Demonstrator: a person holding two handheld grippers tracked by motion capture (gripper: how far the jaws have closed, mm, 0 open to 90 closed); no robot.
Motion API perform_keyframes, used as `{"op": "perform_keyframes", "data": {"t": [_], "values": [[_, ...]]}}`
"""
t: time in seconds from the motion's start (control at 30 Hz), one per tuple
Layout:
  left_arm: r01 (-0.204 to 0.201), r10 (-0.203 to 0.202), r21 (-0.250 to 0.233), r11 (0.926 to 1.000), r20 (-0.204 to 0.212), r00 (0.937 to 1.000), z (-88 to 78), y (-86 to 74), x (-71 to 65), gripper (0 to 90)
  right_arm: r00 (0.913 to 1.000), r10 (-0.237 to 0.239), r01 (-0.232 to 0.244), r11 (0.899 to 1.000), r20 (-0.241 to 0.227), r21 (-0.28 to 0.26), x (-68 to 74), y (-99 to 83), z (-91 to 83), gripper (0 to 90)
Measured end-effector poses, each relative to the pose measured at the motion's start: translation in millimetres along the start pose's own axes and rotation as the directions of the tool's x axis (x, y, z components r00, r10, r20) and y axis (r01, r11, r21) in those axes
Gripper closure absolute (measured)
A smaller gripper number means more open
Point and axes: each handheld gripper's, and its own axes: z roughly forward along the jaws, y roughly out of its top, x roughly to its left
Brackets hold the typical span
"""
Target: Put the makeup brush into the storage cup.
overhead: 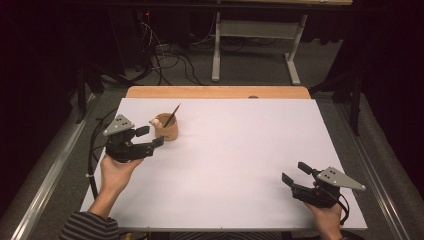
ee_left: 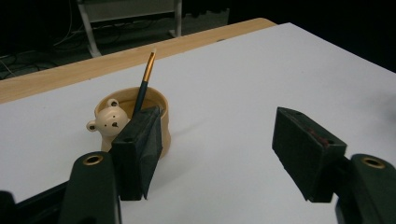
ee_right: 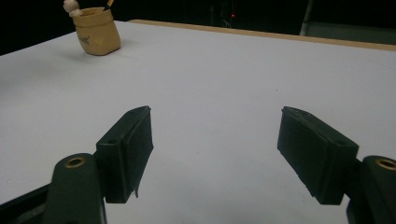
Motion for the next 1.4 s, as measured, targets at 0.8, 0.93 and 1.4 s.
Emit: {"op": "perform_keyframes", "data": {"t": [0.8, 0.93, 1.4], "values": [[-0.038, 0.039, 0.012, 0.9992, -0.010, 0.9992, -2.0, -21.6, -13.1, 33.3, 1.0000, -0.003, 0.003, 1.000, 0.002, 0.002, 0.5, -0.1, 0.1, 28.5], [-0.036, 0.036, 0.012, 0.9993, -0.005, 0.9993, -1.5, -24.2, -14.2, 33.3, 1.0000, -0.003, 0.003, 1.000, 0.002, 0.002, 0.5, -0.1, 0.1, 28.5], [-0.024, 0.024, -0.004, 0.9997, 0.013, 0.9996, 3.5, -37.5, -20.7, 33.5, 1.0000, -0.003, 0.003, 1.000, 0.002, 0.002, 0.6, 0.0, 0.2, 28.5]]}}
